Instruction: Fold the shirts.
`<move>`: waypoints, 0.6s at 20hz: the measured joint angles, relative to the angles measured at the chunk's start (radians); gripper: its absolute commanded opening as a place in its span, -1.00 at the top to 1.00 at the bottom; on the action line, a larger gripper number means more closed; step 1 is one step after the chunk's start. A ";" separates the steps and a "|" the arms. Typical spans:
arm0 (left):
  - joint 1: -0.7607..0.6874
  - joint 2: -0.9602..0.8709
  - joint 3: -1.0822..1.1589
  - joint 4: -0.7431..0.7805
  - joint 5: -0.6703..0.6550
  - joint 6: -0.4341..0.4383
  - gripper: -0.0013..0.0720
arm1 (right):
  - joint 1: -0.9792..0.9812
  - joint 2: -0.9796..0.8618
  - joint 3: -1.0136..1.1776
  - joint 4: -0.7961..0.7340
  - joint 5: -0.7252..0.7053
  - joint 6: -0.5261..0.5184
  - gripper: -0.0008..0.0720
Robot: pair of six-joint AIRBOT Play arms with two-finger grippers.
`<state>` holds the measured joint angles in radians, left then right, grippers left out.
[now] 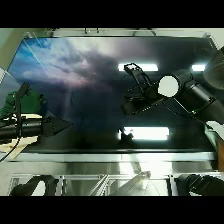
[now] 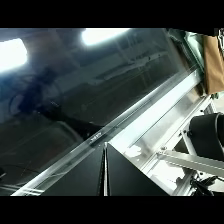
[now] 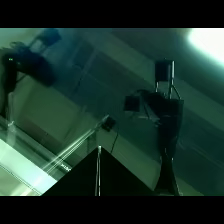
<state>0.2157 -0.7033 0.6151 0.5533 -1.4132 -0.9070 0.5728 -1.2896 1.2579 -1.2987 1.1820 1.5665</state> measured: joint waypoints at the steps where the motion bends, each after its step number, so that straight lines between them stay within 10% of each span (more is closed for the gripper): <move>1: 0.000 0.000 0.000 0.000 0.000 -0.002 0.95 | 0.000 0.000 0.000 0.000 0.000 0.000 0.93; 5: 0.040 0.000 0.046 0.037 -0.001 -0.064 0.94 | 0.000 0.000 0.000 0.000 0.000 0.000 0.93; 6: 0.075 0.000 0.084 0.076 0.003 -0.094 0.67 | 0.000 -0.001 0.000 0.000 0.000 0.000 0.93; 8: 0.175 0.000 0.172 0.157 0.024 -0.139 -1.00 | 0.000 -0.002 0.000 0.000 0.000 0.000 0.93; 12: 0.412 -0.058 0.338 0.245 0.142 -0.184 -1.00 | 0.000 -0.002 0.000 0.000 0.000 0.000 0.93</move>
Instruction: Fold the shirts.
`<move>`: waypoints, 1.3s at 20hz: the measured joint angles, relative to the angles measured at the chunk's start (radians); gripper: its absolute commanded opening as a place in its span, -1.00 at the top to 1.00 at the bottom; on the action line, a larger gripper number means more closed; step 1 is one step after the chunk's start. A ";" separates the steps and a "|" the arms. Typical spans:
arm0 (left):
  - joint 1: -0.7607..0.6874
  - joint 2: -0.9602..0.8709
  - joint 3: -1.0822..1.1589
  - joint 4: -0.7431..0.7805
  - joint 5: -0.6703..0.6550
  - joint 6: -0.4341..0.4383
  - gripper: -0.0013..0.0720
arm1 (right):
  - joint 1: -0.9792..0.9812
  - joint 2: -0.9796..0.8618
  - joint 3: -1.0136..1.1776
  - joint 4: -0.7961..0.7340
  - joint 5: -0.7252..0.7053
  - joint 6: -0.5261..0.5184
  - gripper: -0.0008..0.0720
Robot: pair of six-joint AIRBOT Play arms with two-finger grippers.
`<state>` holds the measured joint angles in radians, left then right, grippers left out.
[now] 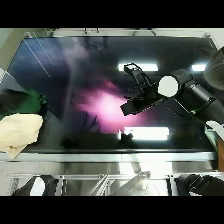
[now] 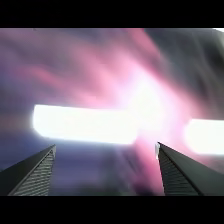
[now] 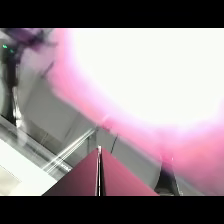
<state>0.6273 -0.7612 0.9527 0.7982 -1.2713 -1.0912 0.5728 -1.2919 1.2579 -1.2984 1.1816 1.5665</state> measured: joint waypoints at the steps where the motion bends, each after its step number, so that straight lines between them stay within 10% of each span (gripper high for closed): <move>1: 0.041 -0.038 0.039 0.015 0.022 -0.002 -1.00 | 0.000 -0.001 0.000 0.000 0.000 0.000 0.93; 12: 0.175 -0.688 0.482 0.422 0.076 -0.039 -1.00 | 0.000 -0.006 -0.001 0.000 0.000 0.000 0.93; 24: 0.281 -1.157 0.729 0.403 -0.116 0.008 -0.96 | 0.000 -0.006 -0.001 0.000 -0.006 0.000 0.93; 26: 0.283 -1.191 0.736 0.340 -0.106 0.029 -0.18 | 0.000 -0.006 -0.001 0.000 -0.006 0.000 0.93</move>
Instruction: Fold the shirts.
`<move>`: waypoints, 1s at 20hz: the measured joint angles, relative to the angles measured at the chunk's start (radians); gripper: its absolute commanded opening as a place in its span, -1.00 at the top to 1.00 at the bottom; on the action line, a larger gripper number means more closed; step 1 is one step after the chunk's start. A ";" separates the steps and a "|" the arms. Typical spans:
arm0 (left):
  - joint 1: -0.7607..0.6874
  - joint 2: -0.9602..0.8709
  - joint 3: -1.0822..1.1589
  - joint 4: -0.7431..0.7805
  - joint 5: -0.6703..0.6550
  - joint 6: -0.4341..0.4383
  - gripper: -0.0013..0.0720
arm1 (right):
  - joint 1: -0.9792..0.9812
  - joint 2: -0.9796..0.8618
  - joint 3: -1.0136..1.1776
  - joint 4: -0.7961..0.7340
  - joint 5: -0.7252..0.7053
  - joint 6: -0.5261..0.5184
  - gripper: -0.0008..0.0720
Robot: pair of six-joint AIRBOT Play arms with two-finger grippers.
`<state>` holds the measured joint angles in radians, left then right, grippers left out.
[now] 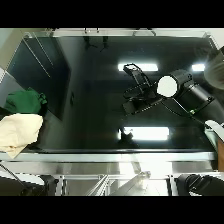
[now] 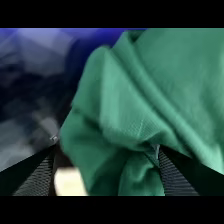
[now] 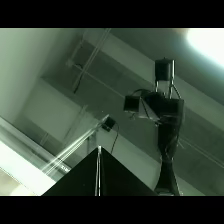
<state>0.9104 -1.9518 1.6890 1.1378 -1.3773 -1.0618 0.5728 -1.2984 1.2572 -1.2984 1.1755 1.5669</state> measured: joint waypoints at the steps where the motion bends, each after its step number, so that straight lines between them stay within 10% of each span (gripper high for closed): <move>1: 0.000 -0.013 0.003 -0.035 0.015 0.012 0.18 | 0.000 0.000 0.000 0.000 0.000 0.000 0.93; 4: 0.001 -0.031 0.006 -0.124 0.061 0.054 0.91 | 0.000 0.000 0.000 0.000 0.000 0.000 0.93; 12: -0.061 -0.024 0.067 -0.724 -0.136 0.161 0.92 | 0.000 -0.001 0.000 0.000 0.001 0.000 0.93; 20: -0.604 0.215 0.275 -1.073 -0.365 0.109 0.92 | 0.000 -0.002 0.000 -0.002 0.047 0.000 0.93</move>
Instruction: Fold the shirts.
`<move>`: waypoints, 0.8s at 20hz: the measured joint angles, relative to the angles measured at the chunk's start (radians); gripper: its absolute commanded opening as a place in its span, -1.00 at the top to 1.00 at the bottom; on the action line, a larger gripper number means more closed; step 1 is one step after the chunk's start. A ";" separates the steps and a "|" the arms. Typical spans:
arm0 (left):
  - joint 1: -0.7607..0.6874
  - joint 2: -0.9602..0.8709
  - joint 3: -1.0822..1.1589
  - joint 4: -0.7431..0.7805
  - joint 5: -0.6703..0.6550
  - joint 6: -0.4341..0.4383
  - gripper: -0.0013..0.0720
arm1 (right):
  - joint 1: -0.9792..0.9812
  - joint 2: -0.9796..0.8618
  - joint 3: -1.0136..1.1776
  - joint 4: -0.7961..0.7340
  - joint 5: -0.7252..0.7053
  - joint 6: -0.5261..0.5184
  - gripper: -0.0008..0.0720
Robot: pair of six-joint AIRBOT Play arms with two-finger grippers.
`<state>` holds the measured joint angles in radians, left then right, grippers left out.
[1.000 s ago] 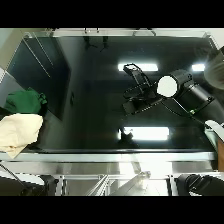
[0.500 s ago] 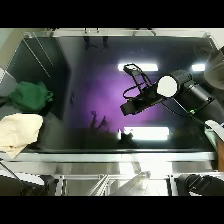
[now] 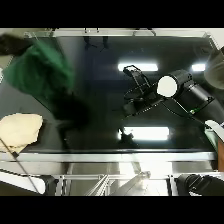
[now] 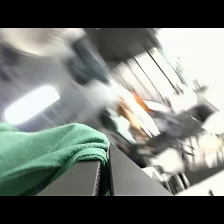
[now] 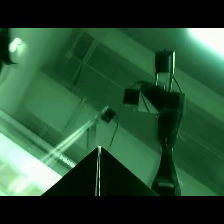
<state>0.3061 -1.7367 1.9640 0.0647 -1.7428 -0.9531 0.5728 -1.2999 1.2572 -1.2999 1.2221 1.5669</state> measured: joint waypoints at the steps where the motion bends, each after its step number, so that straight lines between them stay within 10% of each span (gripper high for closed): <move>1: -0.074 0.023 0.031 -0.007 0.008 -0.002 0.92 | 0.000 0.000 0.000 -0.002 0.013 0.000 0.93; 8: -0.382 0.093 -0.056 0.165 0.087 -0.067 0.90 | -0.003 -0.002 0.000 -0.111 0.171 0.000 0.93; 11: -0.409 0.099 -0.163 0.263 0.089 -0.090 -1.00 | -0.008 0.018 0.000 -0.223 0.248 0.000 0.93; 16: -0.338 0.103 -0.279 0.316 0.052 -0.139 -1.00 | -0.133 0.159 -0.009 -0.345 0.301 0.003 0.93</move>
<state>-0.0322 -1.6341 1.6848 0.3805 -1.6905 -1.0924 0.4397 -1.1404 1.2480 -1.6451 1.5227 1.5700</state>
